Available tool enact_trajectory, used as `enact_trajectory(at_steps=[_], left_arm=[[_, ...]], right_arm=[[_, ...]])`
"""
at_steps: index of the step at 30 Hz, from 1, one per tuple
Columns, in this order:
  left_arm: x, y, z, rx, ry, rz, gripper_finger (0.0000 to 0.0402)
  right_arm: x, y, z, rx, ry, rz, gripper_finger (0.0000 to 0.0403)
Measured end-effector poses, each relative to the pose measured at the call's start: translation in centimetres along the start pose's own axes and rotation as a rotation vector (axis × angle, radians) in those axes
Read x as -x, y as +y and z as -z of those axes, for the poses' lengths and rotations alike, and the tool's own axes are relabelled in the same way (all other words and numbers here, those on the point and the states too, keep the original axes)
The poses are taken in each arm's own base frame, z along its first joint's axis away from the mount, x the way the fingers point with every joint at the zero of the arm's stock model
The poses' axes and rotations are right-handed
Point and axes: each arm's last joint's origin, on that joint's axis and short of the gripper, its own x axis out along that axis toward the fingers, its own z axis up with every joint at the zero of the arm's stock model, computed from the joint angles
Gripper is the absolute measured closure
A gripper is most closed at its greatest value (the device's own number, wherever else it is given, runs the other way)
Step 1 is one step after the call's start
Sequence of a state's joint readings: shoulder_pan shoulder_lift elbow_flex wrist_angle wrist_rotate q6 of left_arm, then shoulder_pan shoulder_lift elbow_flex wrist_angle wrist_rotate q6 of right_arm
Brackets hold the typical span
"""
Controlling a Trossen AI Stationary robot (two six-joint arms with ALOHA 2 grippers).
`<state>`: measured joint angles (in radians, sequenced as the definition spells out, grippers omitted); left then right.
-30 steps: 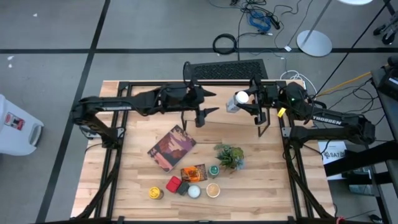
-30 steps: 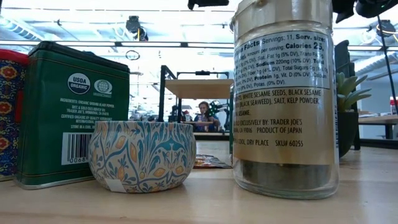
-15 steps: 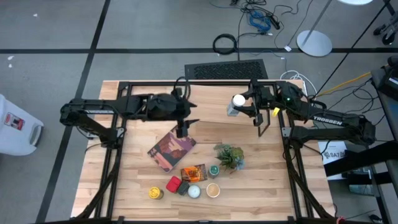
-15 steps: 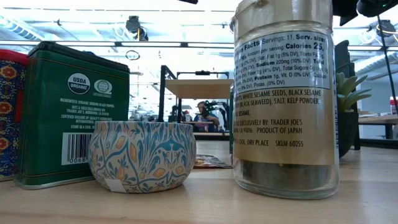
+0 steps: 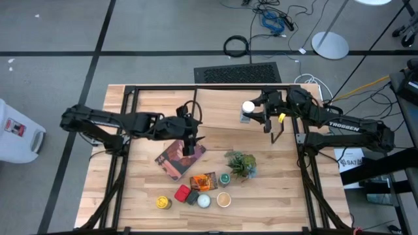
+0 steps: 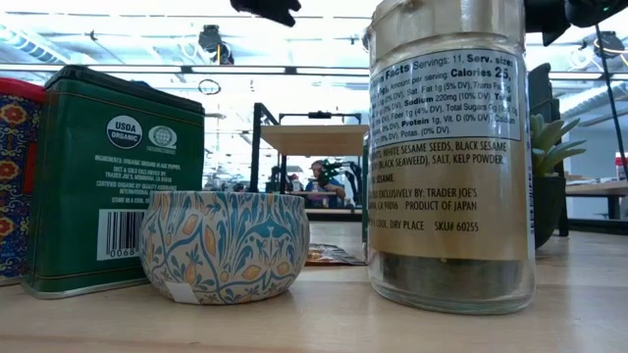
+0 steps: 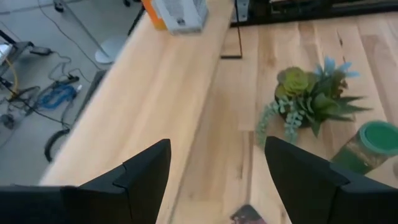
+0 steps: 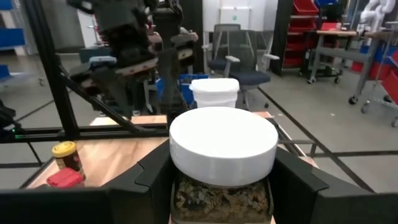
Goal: Shelf spices
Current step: Put the white seasoning bottle on the shelf
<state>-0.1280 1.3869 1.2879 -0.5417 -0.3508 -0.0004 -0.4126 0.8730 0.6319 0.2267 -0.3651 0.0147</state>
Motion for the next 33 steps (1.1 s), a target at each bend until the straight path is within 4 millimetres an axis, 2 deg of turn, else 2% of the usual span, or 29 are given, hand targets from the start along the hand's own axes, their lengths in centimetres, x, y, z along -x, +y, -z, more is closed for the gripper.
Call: enact_trajectory(at_steps=[9,16,20,33], left_arm=[[-1.8,-2.0,4.1,0.053,-0.125,0.026,0.013],[-2.8,-3.1,6.3,0.071,-0.166,0.045,0.013],[-2.8,-3.5,6.5,0.085,-0.215,0.054,0.013],[-2.7,-3.7,6.5,0.063,-0.22,0.06,0.013]], right_arm=[[0.0,-0.2,0.9,-0.017,0.086,0.071,0.0216],[-0.1,-0.4,0.9,-0.014,0.083,0.106,0.0216],[-0.9,-0.7,1.4,-0.031,0.095,0.111,0.0216],[-3.7,-1.8,2.7,-0.025,0.07,0.111,0.0216]])
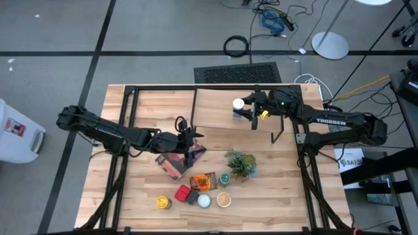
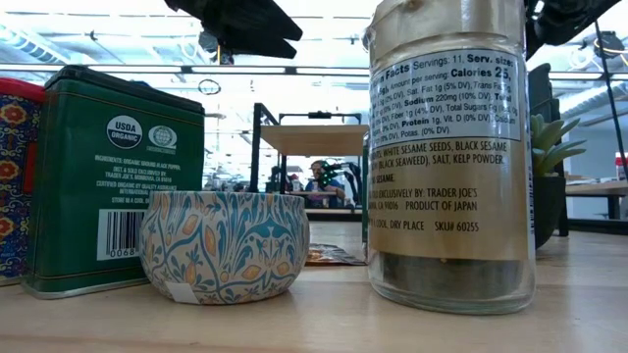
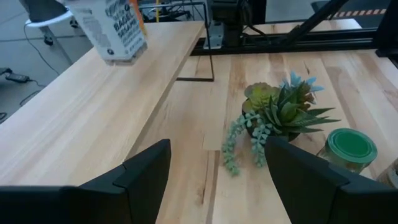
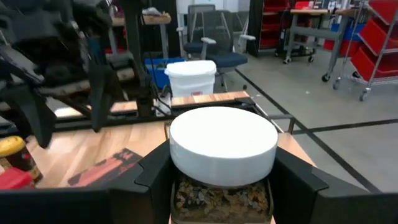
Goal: Shelf spices
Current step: Put the white seasoning bottle on the shelf
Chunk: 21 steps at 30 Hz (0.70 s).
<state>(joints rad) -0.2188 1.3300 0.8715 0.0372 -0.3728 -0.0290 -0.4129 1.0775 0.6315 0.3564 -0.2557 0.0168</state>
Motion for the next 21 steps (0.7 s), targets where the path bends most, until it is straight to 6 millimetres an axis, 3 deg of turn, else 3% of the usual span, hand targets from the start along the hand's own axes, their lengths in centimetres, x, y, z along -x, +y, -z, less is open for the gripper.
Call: enact_trajectory(at_steps=[21], left_arm=[[0.3,-0.9,0.0,-0.022,-0.005,0.019,0.013]], right_arm=[[-2.9,-1.0,2.3,0.039,0.031,0.004,0.0216]])
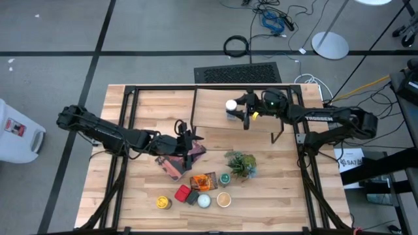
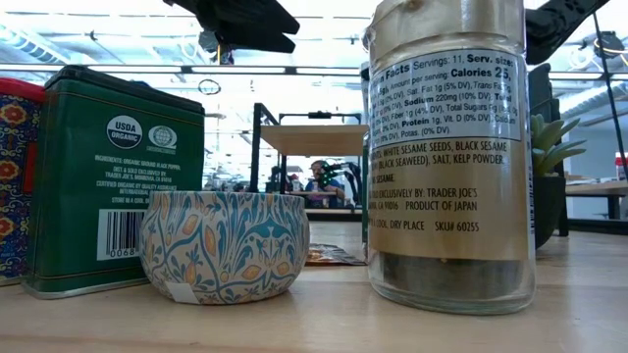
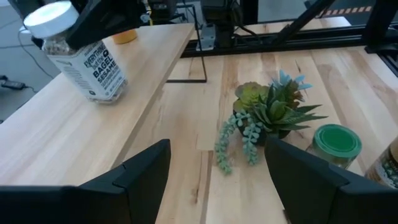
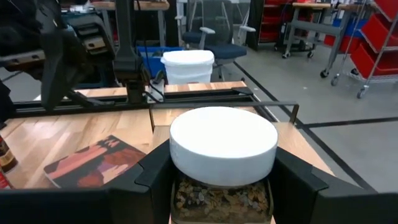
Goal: Shelf spices
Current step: Put the white seasoning bottle on the shelf
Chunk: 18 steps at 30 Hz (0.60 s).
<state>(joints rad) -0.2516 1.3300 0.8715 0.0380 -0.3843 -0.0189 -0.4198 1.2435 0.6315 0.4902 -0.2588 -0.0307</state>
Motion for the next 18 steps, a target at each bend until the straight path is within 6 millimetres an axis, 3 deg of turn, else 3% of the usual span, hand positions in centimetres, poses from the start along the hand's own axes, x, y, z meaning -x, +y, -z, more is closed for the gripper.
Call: enact_trajectory(at_steps=[11,18], left_arm=[[0.0,0.0,0.0,0.0,0.0,0.0,0.013],[0.0,0.0,0.0,0.0,0.0,0.0,0.013]], right_arm=[[0.03,-0.34,0.24,-0.049,0.027,0.007,0.0214],[0.1,-0.45,0.81,-0.079,0.08,0.012,0.0189]])
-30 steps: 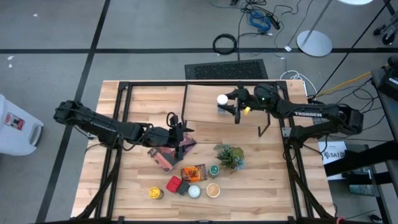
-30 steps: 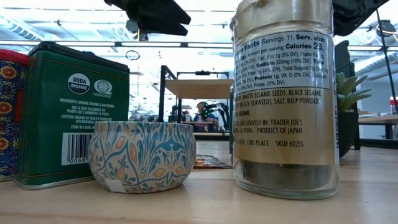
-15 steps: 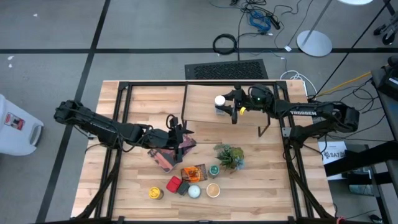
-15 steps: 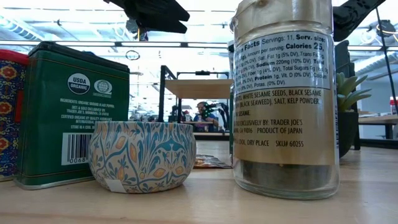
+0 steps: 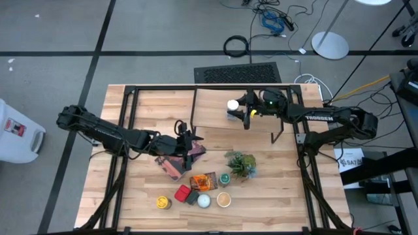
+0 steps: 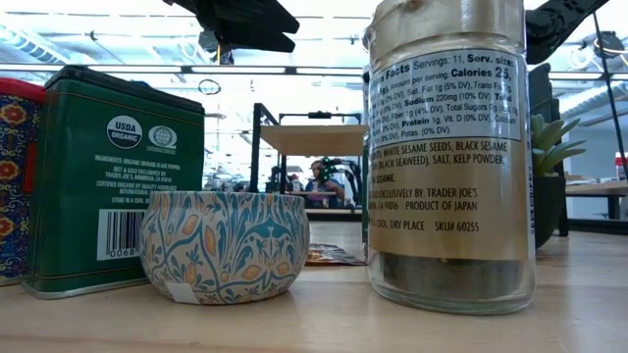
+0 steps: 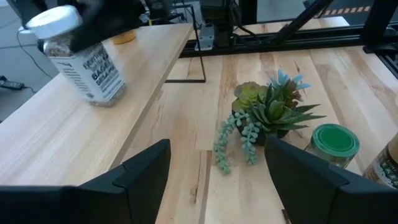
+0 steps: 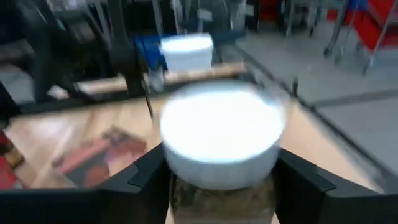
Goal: Shelf spices
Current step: Put the white seasoning bottle on the shelf
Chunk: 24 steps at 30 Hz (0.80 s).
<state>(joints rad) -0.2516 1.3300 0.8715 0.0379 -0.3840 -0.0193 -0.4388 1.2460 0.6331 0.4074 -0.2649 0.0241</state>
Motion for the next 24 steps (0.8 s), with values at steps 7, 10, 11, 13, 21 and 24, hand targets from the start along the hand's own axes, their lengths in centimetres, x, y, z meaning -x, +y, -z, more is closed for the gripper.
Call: enact_trajectory(at_steps=[7,10,11,13,21,24], left_arm=[[0.0,0.0,0.0,0.0,0.001,0.0,0.013],[0.0,0.0,0.0,0.0,0.001,0.001,0.013],[0.0,0.0,0.0,0.0,0.001,0.001,0.013],[0.0,0.0,0.0,0.0,0.001,0.002,0.013],[0.0,0.0,0.0,0.0,0.002,0.009,0.013],[0.0,0.0,0.0,0.0,0.001,0.009,0.013]], right_arm=[[0.0,0.0,0.4,0.001,0.033,0.005,0.0168],[0.2,0.1,0.1,0.01,0.02,0.002,0.016],[0.4,0.1,-0.1,0.015,0.009,0.001,0.0157],[0.8,0.2,-0.5,0.025,-0.004,0.001,0.0153],[3.2,0.9,-2.6,0.062,-0.097,0.004,0.0146],[4.1,1.2,-3.1,0.073,-0.121,0.005,0.0146]])
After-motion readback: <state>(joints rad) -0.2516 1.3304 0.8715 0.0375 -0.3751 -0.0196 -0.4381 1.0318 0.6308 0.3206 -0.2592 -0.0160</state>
